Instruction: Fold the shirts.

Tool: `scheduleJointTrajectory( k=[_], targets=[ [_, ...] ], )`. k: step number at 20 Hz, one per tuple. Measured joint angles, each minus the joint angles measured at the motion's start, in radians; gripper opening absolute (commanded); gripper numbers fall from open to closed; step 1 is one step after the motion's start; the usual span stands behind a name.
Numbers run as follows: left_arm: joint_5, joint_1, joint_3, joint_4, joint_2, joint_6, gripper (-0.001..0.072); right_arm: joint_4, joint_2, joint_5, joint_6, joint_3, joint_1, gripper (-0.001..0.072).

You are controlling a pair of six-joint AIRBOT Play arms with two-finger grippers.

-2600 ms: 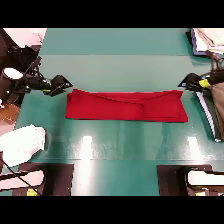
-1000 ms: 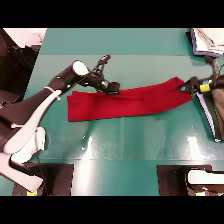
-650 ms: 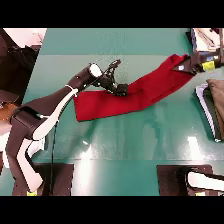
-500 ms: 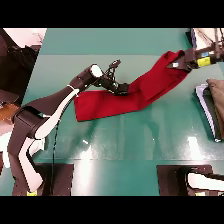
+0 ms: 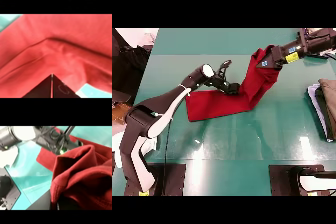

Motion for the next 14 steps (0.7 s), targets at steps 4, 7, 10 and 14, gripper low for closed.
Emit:
scheduleJointTrajectory(
  k=[4,7,10,14],
  targets=[
    [-0.079,0.109,0.002,0.093,0.104,-0.001,0.0023,-0.004,-0.023,-0.023,0.001,0.019,0.058,0.0014],
    [-0.144,0.227,0.002,0.183,0.238,-0.001,0.0024,-0.001,-0.052,-0.061,-0.014,0.023,0.129,0.0014],
    [-0.196,0.348,0.002,0.259,0.376,-0.001,0.0024,0.002,-0.107,-0.126,-0.040,0.025,0.244,0.0015],
    [-0.243,0.465,0.002,0.304,0.516,-0.001,0.0024,0.006,-0.218,-0.283,-0.112,0.034,0.440,0.0471]
  ],
)
